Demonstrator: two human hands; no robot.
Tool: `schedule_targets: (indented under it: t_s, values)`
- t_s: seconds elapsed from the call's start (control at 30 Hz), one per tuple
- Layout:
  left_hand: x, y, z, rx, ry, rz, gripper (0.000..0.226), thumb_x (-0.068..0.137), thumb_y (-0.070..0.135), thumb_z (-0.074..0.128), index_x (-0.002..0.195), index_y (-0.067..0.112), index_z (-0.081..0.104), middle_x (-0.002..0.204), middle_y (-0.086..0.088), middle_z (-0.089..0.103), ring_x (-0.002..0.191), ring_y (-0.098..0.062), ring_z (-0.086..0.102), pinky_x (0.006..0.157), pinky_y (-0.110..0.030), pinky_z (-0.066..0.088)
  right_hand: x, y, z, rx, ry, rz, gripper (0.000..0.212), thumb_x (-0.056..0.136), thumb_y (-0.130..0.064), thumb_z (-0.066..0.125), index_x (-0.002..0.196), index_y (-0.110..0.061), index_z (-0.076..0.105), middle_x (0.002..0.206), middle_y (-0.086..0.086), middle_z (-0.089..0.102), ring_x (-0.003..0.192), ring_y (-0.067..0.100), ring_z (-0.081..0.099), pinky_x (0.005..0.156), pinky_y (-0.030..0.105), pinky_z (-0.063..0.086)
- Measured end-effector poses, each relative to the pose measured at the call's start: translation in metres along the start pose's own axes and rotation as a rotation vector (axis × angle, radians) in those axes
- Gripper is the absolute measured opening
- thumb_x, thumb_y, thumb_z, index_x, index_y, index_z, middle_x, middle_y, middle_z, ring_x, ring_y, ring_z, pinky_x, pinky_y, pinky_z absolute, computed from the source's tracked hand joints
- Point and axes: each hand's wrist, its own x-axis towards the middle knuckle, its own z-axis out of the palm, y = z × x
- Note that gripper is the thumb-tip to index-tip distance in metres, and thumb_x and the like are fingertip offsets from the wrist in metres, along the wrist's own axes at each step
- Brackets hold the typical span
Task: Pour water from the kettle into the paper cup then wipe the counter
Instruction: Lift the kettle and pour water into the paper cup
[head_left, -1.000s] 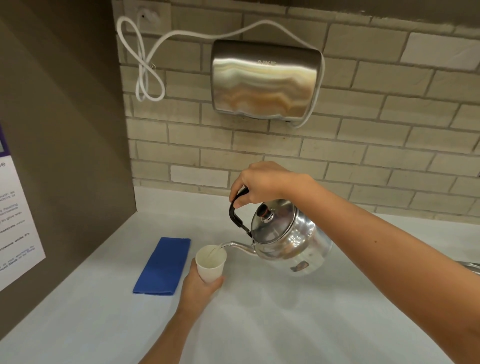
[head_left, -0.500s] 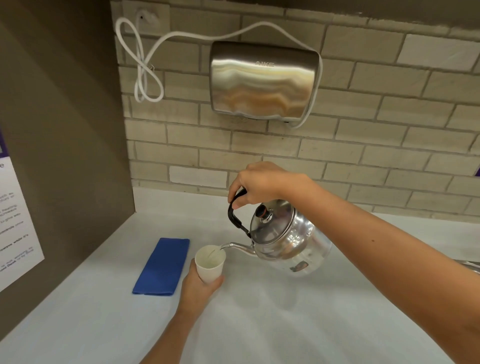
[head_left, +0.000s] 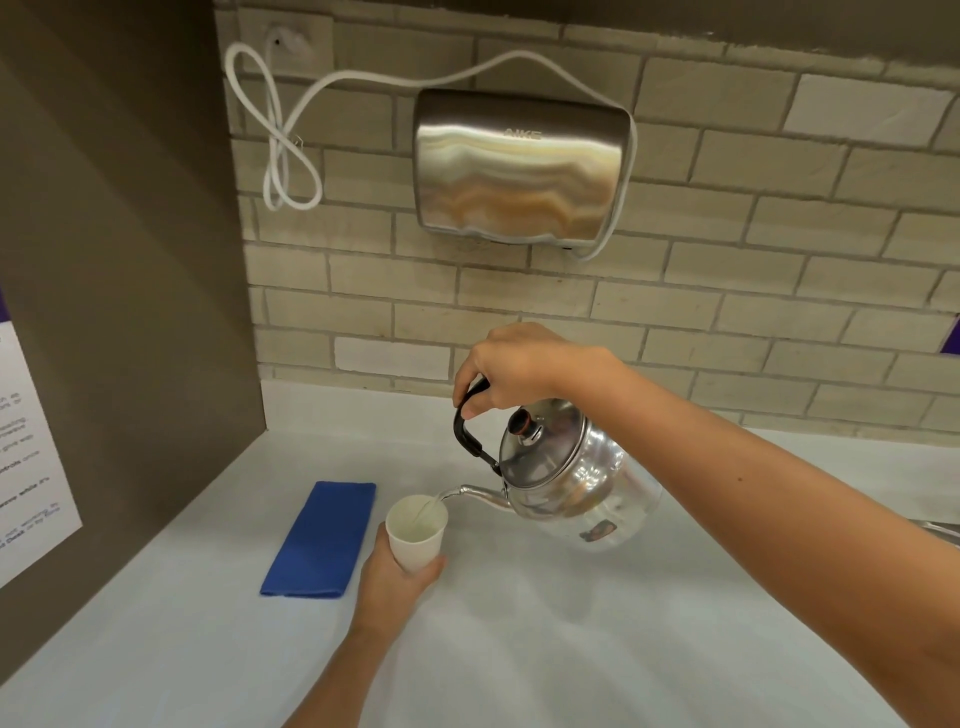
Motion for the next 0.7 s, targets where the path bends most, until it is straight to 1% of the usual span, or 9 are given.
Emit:
schedule_targets:
  t_s: [0.07, 0.13, 0.3, 0.4, 0.53, 0.6, 0.7]
  values:
    - [0.0000, -0.0009, 0.0000, -0.016, -0.001, 0.002, 0.078, 0.064, 0.021, 0.083, 0.130, 0.015, 0.041, 0.118, -0.006, 0.058, 0.107, -0.024, 0.056, 0.089, -0.031, 0.045, 0.0003, -0.0007, -0.0009, 0.002, 0.000, -0.002, 0.021, 0.081, -0.043, 0.065, 0.099, -0.033, 0.069, 0.061, -0.023, 0.046, 0.059, 0.001, 0.044, 0.051, 0.023, 0.030]
    - [0.0004, -0.0014, -0.0002, -0.031, 0.002, 0.000, 0.079, 0.063, 0.020, 0.083, 0.129, 0.016, 0.041, 0.116, -0.004, 0.058, 0.106, -0.023, 0.056, 0.088, -0.031, 0.045, 0.0007, -0.0014, -0.0021, 0.001, 0.001, -0.002, 0.021, 0.081, -0.043, 0.065, 0.098, -0.033, 0.069, 0.061, -0.023, 0.046, 0.058, -0.001, 0.042, 0.050, 0.024, 0.030]
    - [0.0018, -0.0018, 0.0004, -0.031, 0.006, -0.005, 0.082, 0.063, 0.021, 0.084, 0.131, 0.016, 0.039, 0.114, 0.000, 0.055, 0.102, -0.019, 0.054, 0.087, -0.030, 0.044, 0.0023, -0.0031, -0.0051, -0.010, 0.005, -0.006, 0.020, 0.080, -0.043, 0.065, 0.097, -0.033, 0.069, 0.059, -0.021, 0.046, 0.058, 0.002, 0.044, 0.050, 0.024, 0.029]
    - [0.0029, -0.0036, 0.0011, -0.038, 0.013, -0.001, 0.083, 0.061, 0.022, 0.085, 0.130, 0.017, 0.040, 0.113, 0.001, 0.055, 0.101, -0.019, 0.054, 0.086, -0.030, 0.043, 0.0033, -0.0039, -0.0058, -0.028, 0.009, -0.015, 0.020, 0.080, -0.044, 0.065, 0.097, -0.034, 0.069, 0.060, -0.022, 0.045, 0.065, 0.008, 0.045, 0.051, 0.024, 0.031]
    - [0.0039, -0.0056, 0.0020, -0.018, 0.024, -0.018, 0.086, 0.059, 0.024, 0.085, 0.131, 0.018, 0.037, 0.111, 0.003, 0.053, 0.099, -0.016, 0.052, 0.085, -0.029, 0.042, 0.0031, -0.0035, -0.0063, -0.029, -0.001, -0.018, 0.021, 0.080, -0.043, 0.065, 0.098, -0.033, 0.069, 0.061, -0.023, 0.045, 0.061, 0.003, 0.042, 0.050, 0.024, 0.029]
    - [0.0044, -0.0055, 0.0024, -0.001, 0.028, -0.023, 0.087, 0.059, 0.026, 0.085, 0.131, 0.019, 0.036, 0.110, 0.004, 0.052, 0.097, -0.015, 0.051, 0.083, -0.028, 0.042, 0.0027, -0.0037, -0.0067, -0.030, -0.003, -0.021, 0.021, 0.081, -0.043, 0.065, 0.098, -0.033, 0.069, 0.061, -0.023, 0.045, 0.062, 0.004, 0.043, 0.050, 0.024, 0.029]
    - [0.0050, -0.0052, 0.0029, 0.022, 0.026, -0.024, 0.088, 0.060, 0.028, 0.085, 0.132, 0.017, 0.036, 0.115, 0.000, 0.053, 0.099, -0.015, 0.050, 0.085, -0.028, 0.043, 0.0026, -0.0049, -0.0081, -0.031, -0.004, -0.023, 0.021, 0.081, -0.043, 0.065, 0.098, -0.032, 0.069, 0.062, -0.022, 0.045, 0.065, 0.006, 0.045, 0.051, 0.024, 0.030]
